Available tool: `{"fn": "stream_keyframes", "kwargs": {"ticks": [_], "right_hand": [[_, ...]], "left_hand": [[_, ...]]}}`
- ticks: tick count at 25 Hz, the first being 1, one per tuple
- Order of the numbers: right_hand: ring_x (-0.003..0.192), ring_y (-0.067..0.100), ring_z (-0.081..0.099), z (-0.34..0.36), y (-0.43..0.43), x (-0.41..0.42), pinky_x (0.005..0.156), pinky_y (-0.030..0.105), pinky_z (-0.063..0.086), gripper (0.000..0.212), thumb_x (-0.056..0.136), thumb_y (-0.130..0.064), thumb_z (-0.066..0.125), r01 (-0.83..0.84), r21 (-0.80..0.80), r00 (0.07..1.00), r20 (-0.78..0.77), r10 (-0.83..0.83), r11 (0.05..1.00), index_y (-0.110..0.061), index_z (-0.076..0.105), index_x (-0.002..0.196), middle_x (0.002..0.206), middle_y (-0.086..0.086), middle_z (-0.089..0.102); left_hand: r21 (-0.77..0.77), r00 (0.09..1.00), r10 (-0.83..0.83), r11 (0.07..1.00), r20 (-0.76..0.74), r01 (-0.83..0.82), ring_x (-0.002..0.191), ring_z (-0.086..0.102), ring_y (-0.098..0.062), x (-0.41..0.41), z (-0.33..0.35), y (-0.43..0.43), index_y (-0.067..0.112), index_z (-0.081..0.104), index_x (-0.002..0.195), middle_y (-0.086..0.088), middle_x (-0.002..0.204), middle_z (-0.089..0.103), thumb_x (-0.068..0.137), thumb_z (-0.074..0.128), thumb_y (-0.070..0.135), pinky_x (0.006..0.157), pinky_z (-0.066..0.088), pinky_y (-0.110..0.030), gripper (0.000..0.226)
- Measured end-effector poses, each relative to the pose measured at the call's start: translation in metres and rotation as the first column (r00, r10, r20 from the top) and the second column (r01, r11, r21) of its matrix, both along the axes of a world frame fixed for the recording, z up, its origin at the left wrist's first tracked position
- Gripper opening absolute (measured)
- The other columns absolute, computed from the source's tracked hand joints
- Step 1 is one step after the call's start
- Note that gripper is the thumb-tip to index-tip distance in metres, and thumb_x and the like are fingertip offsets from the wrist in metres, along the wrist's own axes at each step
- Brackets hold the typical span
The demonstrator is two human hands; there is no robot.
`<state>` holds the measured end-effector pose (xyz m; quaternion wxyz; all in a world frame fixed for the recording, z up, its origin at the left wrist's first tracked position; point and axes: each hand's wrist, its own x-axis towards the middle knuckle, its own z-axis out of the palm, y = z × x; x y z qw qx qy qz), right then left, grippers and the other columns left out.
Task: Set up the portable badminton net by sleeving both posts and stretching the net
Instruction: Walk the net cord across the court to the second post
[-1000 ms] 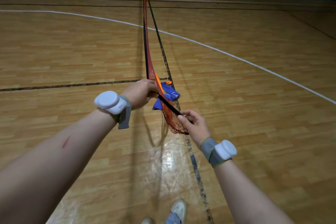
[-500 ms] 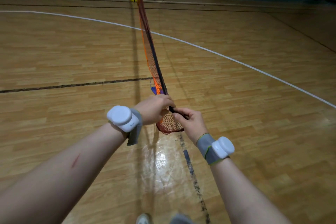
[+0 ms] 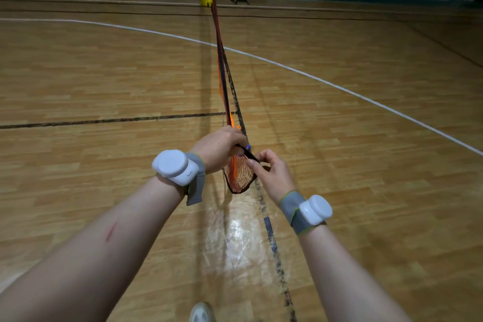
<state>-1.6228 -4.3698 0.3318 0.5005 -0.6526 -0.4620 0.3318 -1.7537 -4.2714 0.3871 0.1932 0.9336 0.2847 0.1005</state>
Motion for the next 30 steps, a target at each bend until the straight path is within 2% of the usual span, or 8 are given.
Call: {"fn": "stream_keyframes", "kwargs": {"ticks": [3, 7, 11, 17, 19, 22, 26, 30], "right_hand": [[0.046, -0.007, 0.046, -0.002, -0.002, 0.006, 0.048, 0.006, 0.039, 0.021, 0.087, -0.007, 0.060, -0.060, 0.036, 0.995, -0.083, 0.062, 0.998, -0.018, 0.048, 0.074, 0.058, -0.012, 0.049], [0.065, -0.008, 0.050, -0.008, -0.005, 0.012, 0.060, 0.003, 0.041, 0.015, 0.085, -0.012, 0.063, -0.059, 0.001, 0.998, 0.012, 0.059, 0.998, -0.020, 0.053, 0.077, 0.083, -0.005, 0.050], [0.056, -0.008, 0.056, -0.016, -0.018, 0.013, 0.057, 0.008, 0.047, 0.010, 0.087, -0.005, 0.059, -0.120, 0.001, 0.987, -0.106, 0.120, 0.993, -0.014, 0.053, 0.087, 0.074, -0.003, 0.057], [0.056, -0.012, 0.051, -0.022, -0.037, 0.021, 0.057, 0.003, 0.040, 0.002, 0.089, -0.011, 0.057, -0.171, -0.072, 0.983, -0.074, 0.165, 0.983, -0.011, 0.057, 0.087, 0.074, -0.002, 0.054], [0.057, -0.012, 0.055, -0.021, -0.043, 0.026, 0.057, 0.003, 0.041, 0.005, 0.090, -0.008, 0.055, -0.160, -0.044, 0.981, -0.119, 0.154, 0.986, -0.010, 0.056, 0.087, 0.072, -0.004, 0.056], [0.056, -0.008, 0.057, -0.015, -0.050, 0.033, 0.058, 0.009, 0.046, 0.015, 0.089, -0.004, 0.056, -0.112, 0.004, 0.980, -0.168, 0.111, 0.994, -0.017, 0.057, 0.082, 0.070, -0.004, 0.058], [0.061, -0.013, 0.054, -0.009, -0.059, 0.043, 0.054, 0.004, 0.044, 0.013, 0.086, -0.005, 0.061, -0.084, 0.014, 0.993, -0.086, 0.085, 0.996, -0.015, 0.059, 0.078, 0.082, -0.005, 0.050], [0.057, -0.004, 0.052, -0.009, -0.070, 0.051, 0.056, 0.009, 0.044, 0.013, 0.089, -0.006, 0.056, -0.150, -0.002, 0.982, -0.115, 0.149, 0.989, -0.016, 0.061, 0.083, 0.069, -0.003, 0.055]], "left_hand": [[0.021, 0.998, 0.054, 0.998, 0.032, -0.055, 0.099, 0.052, -0.022, -0.001, 0.002, -0.004, 0.008, 0.064, 0.098, -0.007, 0.100, 0.059, 0.090, 0.051, 0.005, 0.084, 0.045, -0.045, 0.016], [0.024, 0.992, 0.110, 0.994, 0.057, -0.111, 0.100, 0.053, -0.023, -0.007, 0.002, -0.008, 0.008, 0.063, 0.099, -0.008, 0.100, 0.060, 0.090, 0.051, 0.004, 0.085, 0.045, -0.043, 0.016], [0.021, 0.978, 0.170, 0.985, 0.122, -0.174, 0.100, 0.054, -0.023, -0.008, 0.003, -0.015, 0.007, 0.065, 0.097, -0.008, 0.099, 0.062, 0.089, 0.054, 0.005, 0.088, 0.045, -0.040, 0.014], [-0.010, 0.963, 0.204, 0.979, 0.174, -0.205, 0.100, 0.054, -0.021, -0.001, 0.010, -0.021, 0.006, 0.066, 0.097, -0.007, 0.101, 0.063, 0.088, 0.055, 0.003, 0.087, 0.042, -0.029, 0.015], [-0.015, 0.960, 0.213, 0.977, 0.180, -0.214, 0.098, 0.053, -0.020, 0.001, 0.011, -0.022, 0.006, 0.066, 0.097, -0.006, 0.100, 0.062, 0.088, 0.056, 0.004, 0.085, 0.039, -0.025, 0.014], [-0.024, 0.952, 0.245, 0.969, 0.183, -0.245, 0.096, 0.054, -0.020, -0.001, 0.011, -0.023, 0.006, 0.066, 0.097, -0.007, 0.101, 0.062, 0.087, 0.056, 0.004, 0.085, 0.041, -0.027, 0.014], [-0.031, 0.943, 0.286, 0.958, 0.171, -0.285, 0.098, 0.056, -0.022, -0.002, 0.013, -0.021, 0.005, 0.065, 0.101, -0.009, 0.104, 0.063, 0.088, 0.057, 0.006, 0.087, 0.044, -0.030, 0.015], [-0.021, 0.934, 0.314, 0.949, 0.170, -0.316, 0.095, 0.055, -0.018, 0.003, 0.010, -0.025, 0.005, 0.065, 0.102, -0.008, 0.106, 0.064, 0.088, 0.056, 0.006, 0.084, 0.039, -0.024, 0.017]]}}
